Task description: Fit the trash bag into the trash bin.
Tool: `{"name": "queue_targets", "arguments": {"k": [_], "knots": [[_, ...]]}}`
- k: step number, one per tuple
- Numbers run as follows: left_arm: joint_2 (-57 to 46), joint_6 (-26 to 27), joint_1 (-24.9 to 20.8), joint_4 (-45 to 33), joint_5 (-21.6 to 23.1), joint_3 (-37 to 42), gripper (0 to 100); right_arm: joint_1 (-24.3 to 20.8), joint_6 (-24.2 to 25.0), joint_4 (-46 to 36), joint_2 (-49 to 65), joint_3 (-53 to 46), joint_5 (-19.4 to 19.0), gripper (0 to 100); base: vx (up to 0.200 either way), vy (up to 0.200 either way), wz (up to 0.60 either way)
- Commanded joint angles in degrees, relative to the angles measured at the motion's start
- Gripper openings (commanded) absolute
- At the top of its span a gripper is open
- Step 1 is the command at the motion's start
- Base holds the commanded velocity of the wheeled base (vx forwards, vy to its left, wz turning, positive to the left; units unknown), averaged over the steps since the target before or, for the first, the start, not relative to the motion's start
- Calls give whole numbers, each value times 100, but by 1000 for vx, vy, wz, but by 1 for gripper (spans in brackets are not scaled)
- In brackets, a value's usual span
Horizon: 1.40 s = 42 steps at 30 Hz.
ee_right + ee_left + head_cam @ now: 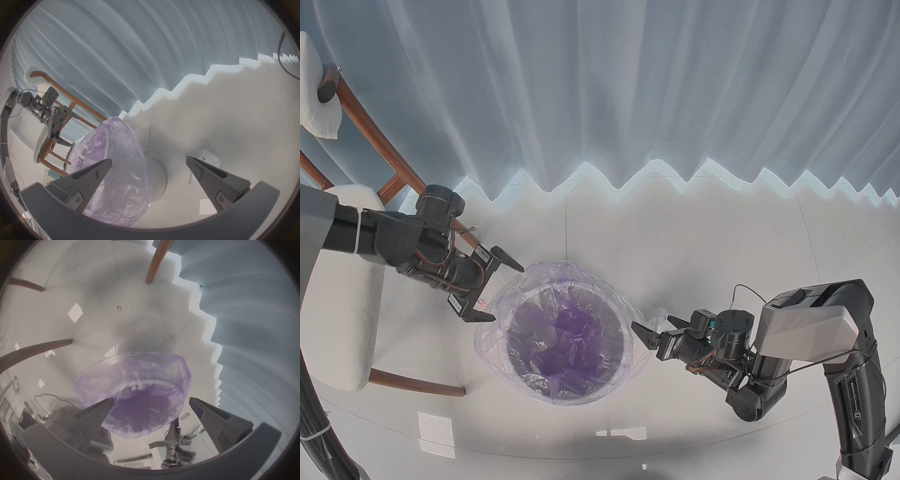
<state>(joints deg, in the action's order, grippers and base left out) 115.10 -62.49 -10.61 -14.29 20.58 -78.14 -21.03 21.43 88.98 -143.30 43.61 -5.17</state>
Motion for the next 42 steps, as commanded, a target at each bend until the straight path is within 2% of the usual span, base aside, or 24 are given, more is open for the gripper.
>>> {"name": "queue_targets", "arguments": {"k": [1,4,5,6,9,13,22,29,33,35,39,42], "knots": [[-1640,668,-91,1578,-168,2374,100,-33,19,93,57,8,-2,100,0,0,0],[-1851,659,-91,2334,-151,3033,100,-59,19,93,57,-1,7,100,0,0,0],[-1851,659,-91,2334,-151,3033,100,-59,19,93,57,-1,7,100,0,0,0],[-1904,606,-38,2756,-89,3279,100,-68,10,93,65,-1,7,100,0,0,0],[-1851,580,85,3028,-89,3402,100,-77,-7,93,65,16,25,100,0,0,0],[-1746,562,103,3072,-80,3499,100,-77,-7,102,57,25,218,100,-150,0,0],[-1517,659,94,3072,-221,3569,100,-86,10,102,188,8,271,100,-200,0,0],[-1227,580,103,3178,-704,3569,100,-147,28,93,232,8,367,100,0,0,0],[-814,580,94,4092,-915,3745,100,-156,10,102,206,25,376,100,0,0,0],[-515,633,120,5182,-1012,4070,100,-165,10,93,215,34,394,100,0,0,0],[-120,624,199,6447,-1179,4395,100,-200,28,102,206,34,447,100,0,0,0],[-120,633,217,6535,-1152,4492,100,-200,37,102,206,34,447,100,0,0,0]]}}
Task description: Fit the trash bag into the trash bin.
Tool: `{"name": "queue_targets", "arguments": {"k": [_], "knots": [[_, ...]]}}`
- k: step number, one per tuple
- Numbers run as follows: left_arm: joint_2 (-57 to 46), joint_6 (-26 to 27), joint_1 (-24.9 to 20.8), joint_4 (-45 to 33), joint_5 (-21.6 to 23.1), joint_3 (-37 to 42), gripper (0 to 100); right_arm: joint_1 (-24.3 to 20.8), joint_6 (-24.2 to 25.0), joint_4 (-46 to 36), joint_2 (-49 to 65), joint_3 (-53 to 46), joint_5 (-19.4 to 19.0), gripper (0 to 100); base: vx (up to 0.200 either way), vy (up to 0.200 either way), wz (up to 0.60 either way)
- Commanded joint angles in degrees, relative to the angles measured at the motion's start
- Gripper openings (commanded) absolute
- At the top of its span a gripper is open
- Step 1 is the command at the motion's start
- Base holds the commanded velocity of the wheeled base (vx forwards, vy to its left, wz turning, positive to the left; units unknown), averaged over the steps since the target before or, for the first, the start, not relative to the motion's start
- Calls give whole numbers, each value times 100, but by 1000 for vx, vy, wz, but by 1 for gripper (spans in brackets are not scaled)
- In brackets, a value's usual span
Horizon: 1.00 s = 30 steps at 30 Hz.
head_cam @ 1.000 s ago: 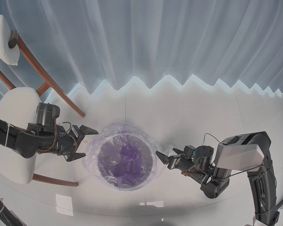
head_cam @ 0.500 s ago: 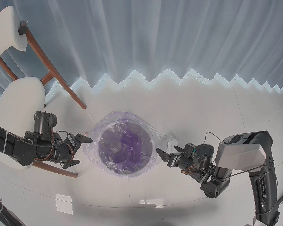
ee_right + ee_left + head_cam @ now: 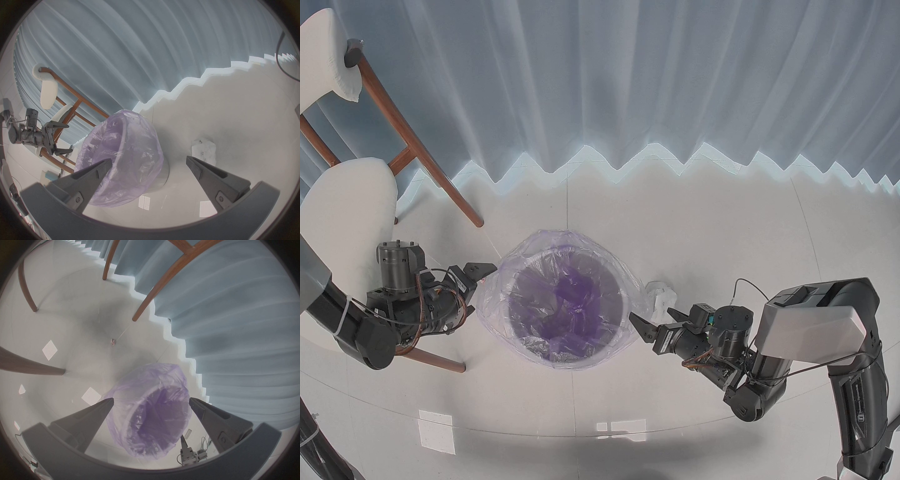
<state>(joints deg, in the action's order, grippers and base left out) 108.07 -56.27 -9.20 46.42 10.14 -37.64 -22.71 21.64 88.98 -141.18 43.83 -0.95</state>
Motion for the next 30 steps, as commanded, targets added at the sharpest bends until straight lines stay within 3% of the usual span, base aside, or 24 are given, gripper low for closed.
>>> {"name": "queue_targets", "arguments": {"k": [1,13,22,30], "knots": [[584,11,94,482,-100,433,100,-40,16,102,-6,12,25,100,0,0,0],[768,-42,384,702,-65,416,100,-76,16,102,-24,-6,60,100,0,0,0],[988,-103,323,798,445,99,100,-93,7,102,-15,-6,104,100,0,0,0],[1480,-428,358,1563,462,-235,100,-120,-11,102,3,-6,121,100,0,0,0]]}}
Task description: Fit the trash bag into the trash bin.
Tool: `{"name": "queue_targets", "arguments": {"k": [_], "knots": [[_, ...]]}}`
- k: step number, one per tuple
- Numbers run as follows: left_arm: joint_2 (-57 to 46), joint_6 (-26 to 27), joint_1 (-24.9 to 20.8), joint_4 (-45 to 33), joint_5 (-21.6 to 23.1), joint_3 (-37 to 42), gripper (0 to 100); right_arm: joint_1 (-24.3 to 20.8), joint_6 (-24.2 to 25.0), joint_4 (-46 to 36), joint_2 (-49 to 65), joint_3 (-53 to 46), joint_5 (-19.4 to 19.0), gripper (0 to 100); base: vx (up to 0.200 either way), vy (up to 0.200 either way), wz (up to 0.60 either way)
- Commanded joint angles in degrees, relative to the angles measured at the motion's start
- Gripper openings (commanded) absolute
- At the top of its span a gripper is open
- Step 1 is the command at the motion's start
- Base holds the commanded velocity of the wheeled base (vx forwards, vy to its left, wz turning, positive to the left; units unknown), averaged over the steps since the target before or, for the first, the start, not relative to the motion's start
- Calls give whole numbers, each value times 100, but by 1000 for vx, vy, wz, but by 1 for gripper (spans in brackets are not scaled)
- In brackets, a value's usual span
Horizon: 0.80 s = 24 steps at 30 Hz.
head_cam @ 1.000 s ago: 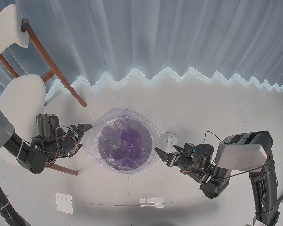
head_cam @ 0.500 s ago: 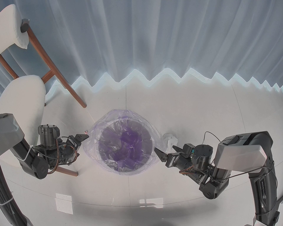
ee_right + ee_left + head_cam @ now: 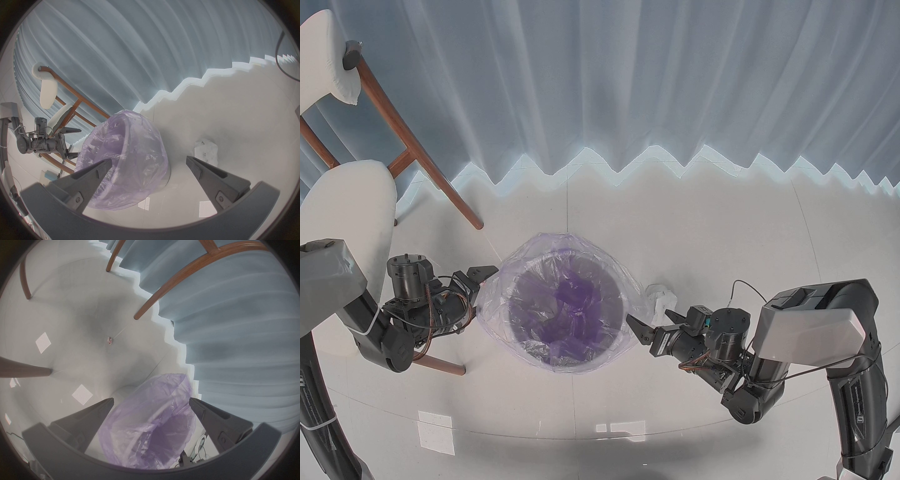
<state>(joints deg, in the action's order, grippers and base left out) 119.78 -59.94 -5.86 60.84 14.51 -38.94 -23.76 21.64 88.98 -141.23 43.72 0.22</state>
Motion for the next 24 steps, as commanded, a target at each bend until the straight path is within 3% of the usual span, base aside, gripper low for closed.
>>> {"name": "queue_targets", "arguments": {"k": [1,20,21,24], "knots": [[317,-62,24,130,26,-105,100,-15,-11,102,8,5,4,100,0,0,0],[783,-70,-38,130,105,-729,100,-164,-19,102,16,5,119,100,0,0,0],[810,-70,-64,130,87,-747,0,-173,-19,102,16,-3,127,100,0,0,0],[915,-53,-73,173,79,-782,0,-234,-11,93,-1,5,163,100,0,0,0]]}}
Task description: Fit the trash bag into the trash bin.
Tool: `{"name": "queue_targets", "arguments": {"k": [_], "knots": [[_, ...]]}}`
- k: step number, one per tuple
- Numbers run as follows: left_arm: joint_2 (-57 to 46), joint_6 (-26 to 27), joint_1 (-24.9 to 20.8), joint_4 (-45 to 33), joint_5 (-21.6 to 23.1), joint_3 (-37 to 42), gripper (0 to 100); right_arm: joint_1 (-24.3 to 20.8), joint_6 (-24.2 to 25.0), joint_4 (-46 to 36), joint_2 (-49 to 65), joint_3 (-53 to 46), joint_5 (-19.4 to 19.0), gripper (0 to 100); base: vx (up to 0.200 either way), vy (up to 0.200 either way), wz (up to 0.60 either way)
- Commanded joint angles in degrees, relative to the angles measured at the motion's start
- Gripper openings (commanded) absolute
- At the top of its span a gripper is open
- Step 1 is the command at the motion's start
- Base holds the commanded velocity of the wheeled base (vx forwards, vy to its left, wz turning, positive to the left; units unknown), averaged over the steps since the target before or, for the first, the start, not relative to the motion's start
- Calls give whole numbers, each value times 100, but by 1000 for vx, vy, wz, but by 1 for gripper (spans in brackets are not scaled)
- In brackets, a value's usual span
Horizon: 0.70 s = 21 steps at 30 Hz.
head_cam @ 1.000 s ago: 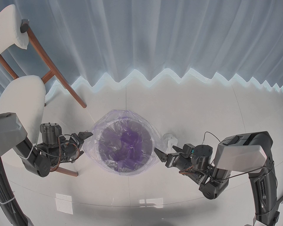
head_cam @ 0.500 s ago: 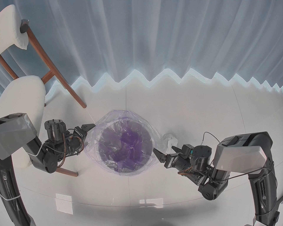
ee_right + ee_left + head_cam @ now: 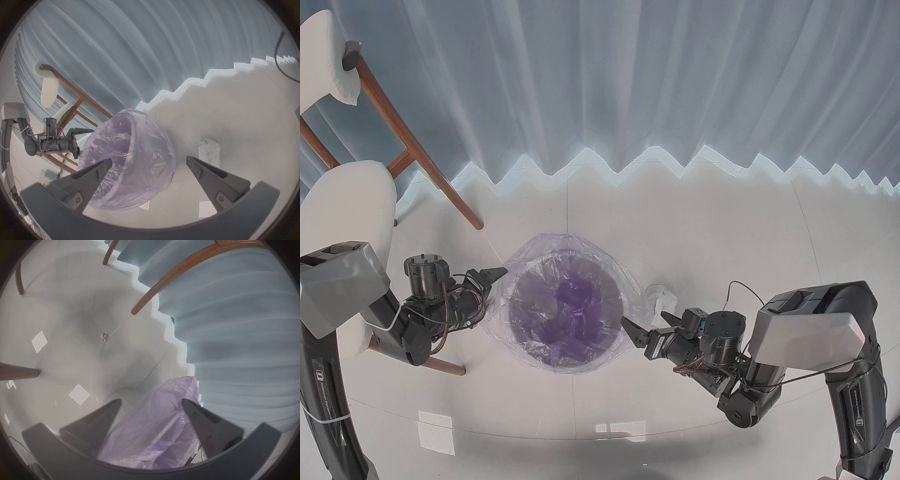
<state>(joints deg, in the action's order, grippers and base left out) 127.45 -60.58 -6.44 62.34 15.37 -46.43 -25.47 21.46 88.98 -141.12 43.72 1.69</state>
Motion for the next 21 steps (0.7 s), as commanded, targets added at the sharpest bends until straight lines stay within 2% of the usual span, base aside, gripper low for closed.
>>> {"name": "queue_targets", "arguments": {"k": [1,11,16,21], "knots": [[166,11,-7,32,-17,-41,0,-81,8,93,-12,5,24,100,0,0,0],[263,99,37,24,-8,-111,0,-169,17,93,-12,5,33,100,0,0,0],[728,679,28,76,-96,-103,0,-160,17,102,14,-12,33,100,0,0,0],[913,696,28,322,-96,-103,0,-108,34,102,23,-126,112,100,0,0,0]]}}
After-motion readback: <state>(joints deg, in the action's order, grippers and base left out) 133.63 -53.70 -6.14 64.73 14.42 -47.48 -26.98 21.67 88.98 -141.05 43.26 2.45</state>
